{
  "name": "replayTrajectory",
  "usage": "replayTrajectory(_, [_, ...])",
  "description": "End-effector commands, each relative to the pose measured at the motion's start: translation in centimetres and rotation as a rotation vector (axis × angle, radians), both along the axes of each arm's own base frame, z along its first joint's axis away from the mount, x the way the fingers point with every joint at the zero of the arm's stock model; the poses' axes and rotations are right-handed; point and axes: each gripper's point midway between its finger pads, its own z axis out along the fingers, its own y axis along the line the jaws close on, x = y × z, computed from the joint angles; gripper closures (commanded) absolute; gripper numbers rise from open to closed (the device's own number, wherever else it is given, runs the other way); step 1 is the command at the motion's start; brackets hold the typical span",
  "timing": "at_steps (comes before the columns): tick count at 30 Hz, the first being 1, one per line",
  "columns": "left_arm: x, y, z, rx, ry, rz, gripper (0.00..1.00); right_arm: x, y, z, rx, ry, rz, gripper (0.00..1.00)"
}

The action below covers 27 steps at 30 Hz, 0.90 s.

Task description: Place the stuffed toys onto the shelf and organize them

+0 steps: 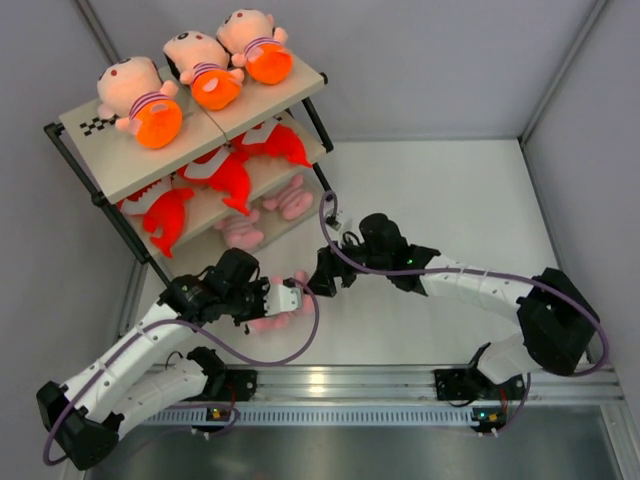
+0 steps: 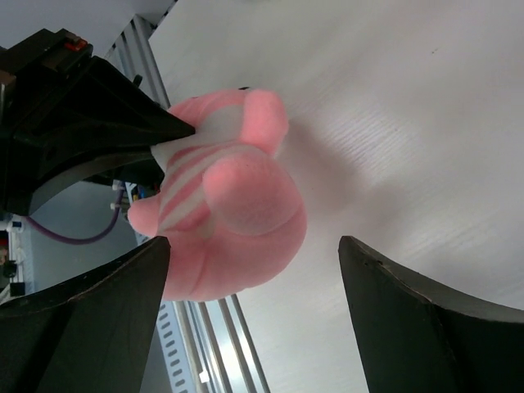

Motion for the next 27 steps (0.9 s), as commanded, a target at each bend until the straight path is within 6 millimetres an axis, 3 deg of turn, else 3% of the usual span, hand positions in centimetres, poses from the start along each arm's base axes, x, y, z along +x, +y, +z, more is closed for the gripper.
replayTrajectory(1, [0.3, -0.8, 1.6, -0.038, -0.026, -0.03, 1.0, 0.4, 2.8, 4.2, 0.162, -0.095, 0.083, 0.16])
replayTrajectory(3, [0.4, -0.9, 1.9, -0.045, -0.033, -0.028, 1.0, -0.4, 3.9, 3.3, 0.159, -0.072, 0.121, 0.18])
replayTrajectory(6, [0.5, -0.9, 2.2, -0.047, -0.043, -0.022, 1.0, -1.7, 5.2, 2.7, 0.175, -0.053, 0.171, 0.3])
replayTrajectory(7, [0.7, -0.8, 2.4, -0.049, -0.053, -0.019, 1.0, -2.0, 5.4, 2.7, 0.189, -0.049, 0.178, 0.44])
replayTrajectory(9, [0.8, -0.8, 2.7, -0.053, -0.062, -0.008, 1.0, -2.4, 5.7, 3.3, 0.235, -0.034, 0.175, 0.63])
replayTrajectory(10, [1.0, -0.5, 2.8, -0.044, -0.071, 0.013, 1.0, -2.5, 5.7, 3.4, 0.244, -0.028, 0.174, 0.8])
replayTrajectory(13, [1.8, 0.6, 4.0, -0.037, -0.124, 0.107, 0.98, -2.5, 5.5, 4.1, 0.262, -0.033, 0.148, 0.99])
replayTrajectory(15, [2.5, 1.4, 5.2, -0.033, -0.181, 0.154, 0.62, -2.6, 5.5, 4.3, 0.266, -0.041, 0.11, 1.0])
replayTrajectory(18, [3.9, 3.2, 7.6, -0.008, -0.29, 0.256, 0.26, -2.6, 5.8, 4.7, 0.294, -0.028, 0.037, 1.0])
replayTrajectory(22, [3.9, 5.7, 11.8, -0.001, -0.394, 0.348, 0.13, -2.0, 6.1, 6.3, 0.404, -0.001, -0.081, 1.0])
replayTrajectory(23, [3.6, 6.1, 14.3, -0.042, -0.442, 0.363, 0.11, -2.4, 6.4, 7.0, 0.448, 0.019, -0.089, 1.0])
replayTrajectory(25, [2.7, 7.2, 16.1, -0.061, -0.47, 0.383, 0.05, -1.9, 6.9, 7.7, 0.49, 0.023, -0.14, 1.0])
replayTrajectory(26, [2.2, 7.7, 18.4, -0.111, -0.519, 0.4, 0.03, -1.9, 7.4, 8.2, 0.523, 0.027, -0.17, 1.0])
replayTrajectory(27, [2.0, 8.3, 19.3, -0.126, -0.545, 0.421, 0.02, -1.9, 7.8, 8.3, 0.533, 0.034, -0.184, 1.0])
